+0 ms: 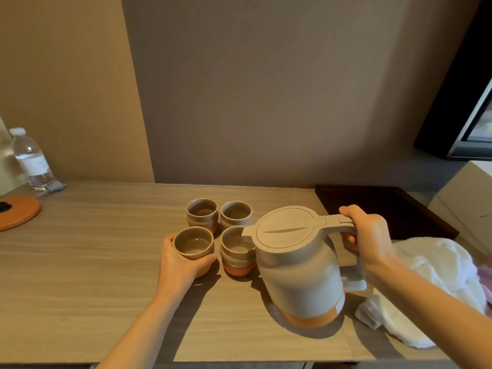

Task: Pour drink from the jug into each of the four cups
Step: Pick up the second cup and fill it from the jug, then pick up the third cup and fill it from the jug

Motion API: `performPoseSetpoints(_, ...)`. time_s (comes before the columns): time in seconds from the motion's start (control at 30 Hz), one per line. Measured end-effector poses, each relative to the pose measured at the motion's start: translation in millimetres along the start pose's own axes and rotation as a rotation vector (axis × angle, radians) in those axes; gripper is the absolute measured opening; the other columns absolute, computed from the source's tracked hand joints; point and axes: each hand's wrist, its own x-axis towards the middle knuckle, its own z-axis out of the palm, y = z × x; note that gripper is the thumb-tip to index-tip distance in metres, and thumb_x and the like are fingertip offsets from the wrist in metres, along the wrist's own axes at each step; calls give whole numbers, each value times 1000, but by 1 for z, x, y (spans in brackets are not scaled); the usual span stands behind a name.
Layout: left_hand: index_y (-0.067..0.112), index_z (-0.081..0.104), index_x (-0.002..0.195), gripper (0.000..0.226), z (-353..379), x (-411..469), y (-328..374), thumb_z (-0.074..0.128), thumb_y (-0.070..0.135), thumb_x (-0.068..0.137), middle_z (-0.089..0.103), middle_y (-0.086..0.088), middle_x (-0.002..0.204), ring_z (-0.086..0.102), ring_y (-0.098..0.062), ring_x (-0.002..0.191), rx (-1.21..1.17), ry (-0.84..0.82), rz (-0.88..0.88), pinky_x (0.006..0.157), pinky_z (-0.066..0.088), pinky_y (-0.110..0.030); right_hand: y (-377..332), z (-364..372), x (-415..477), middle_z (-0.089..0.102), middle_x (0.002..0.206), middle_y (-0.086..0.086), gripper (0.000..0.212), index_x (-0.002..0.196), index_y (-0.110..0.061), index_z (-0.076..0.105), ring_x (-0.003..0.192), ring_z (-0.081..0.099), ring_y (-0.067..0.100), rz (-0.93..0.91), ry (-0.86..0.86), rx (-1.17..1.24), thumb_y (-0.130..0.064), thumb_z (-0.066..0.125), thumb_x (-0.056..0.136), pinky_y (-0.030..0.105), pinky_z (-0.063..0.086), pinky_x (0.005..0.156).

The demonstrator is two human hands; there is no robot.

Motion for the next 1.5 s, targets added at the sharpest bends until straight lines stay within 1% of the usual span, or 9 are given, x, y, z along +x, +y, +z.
performPoseSetpoints(0.33, 25, 38, 130, 93, -11, 0, -3, 93, 23, 55, 53, 6, 117, 51, -16, 113, 0, -146, 21, 84, 43, -26, -1, -2, -1, 38, 43, 2, 40, 56, -4, 56, 49, 35, 16, -9, -23, 2, -26, 53, 89, 29, 31, 55)
performPoseSetpoints(0.47, 26, 29, 146, 104, -29, 7, 9, 83, 42, 59, 44, 6, 139, 41, -19, 130, -82, -196, -43, 104, 40, -38, -3, -2, -1, 40, 41, 0, 41, 55, -5, 56, 49, 36, 16, -12, -27, 6, -25, 52, 90, 30, 32, 57)
performPoseSetpoints(0.57, 26, 36, 144, 87, -36, 17, 27, 71, 50, 68, 44, 5, 145, 39, -16, 134, -102, -165, 30, 109, 36, -40, -3, -2, 0, 39, 41, 0, 41, 55, -4, 57, 47, 35, 15, -16, -38, 9, -25, 52, 90, 30, 32, 56)
performPoseSetpoints(0.67, 25, 45, 137, 63, -32, 34, 46, 72, 37, 81, 51, 5, 139, 43, -13, 131, 0, -183, 142, 107, 38, -36, -1, -1, 2, 40, 46, 5, 41, 58, 0, 59, 47, 35, 16, -24, -49, 2, -25, 53, 90, 31, 32, 56)
performPoseSetpoints(0.77, 26, 48, 133, 57, -17, 55, 57, 74, 31, 82, 53, 5, 136, 46, -15, 128, 140, -246, 215, 102, 39, -31, -1, 0, 4, 41, 51, 9, 41, 60, 2, 57, 50, 37, 18, -24, -41, -18, -26, 53, 90, 33, 34, 59)
performPoseSetpoints(0.97, 24, 39, 142, 79, 29, 84, 69, 77, 43, 76, 44, -2, 146, 41, -22, 134, 490, -387, 302, 102, 40, -35, 0, -1, 7, 39, 50, 8, 42, 57, 0, 55, 51, 37, 19, -12, -55, -18, -26, 53, 90, 31, 34, 58)
performPoseSetpoints(1.1, 23, 37, 145, 95, 53, 101, 70, 72, 66, 68, 40, -3, 150, 37, -25, 137, 681, -431, 264, 105, 40, -44, -2, -1, 7, 40, 47, 7, 45, 49, -7, 55, 52, 37, 19, -13, -51, -17, -24, 52, 91, 31, 34, 59)
performPoseSetpoints(1.2, 23, 46, 137, 111, 62, 106, 68, 61, 88, 48, 51, -5, 140, 43, -27, 129, 767, -513, 236, 101, 46, -48, -3, -2, 9, 38, 39, 0, 54, 37, -17, 53, 49, 35, 18, -10, -78, -3, -23, 52, 91, 31, 33, 58)
performPoseSetpoints(1.5, 15, 53, 126, 92, 79, 113, 67, 70, 76, 59, 57, -6, 129, 42, -29, 128, 927, -507, 253, 102, 42, -43, -3, -3, 11, 45, 36, -6, 58, 34, -17, 53, 49, 38, 15, -19, -112, -10, -22, 50, 92, 29, 33, 58)
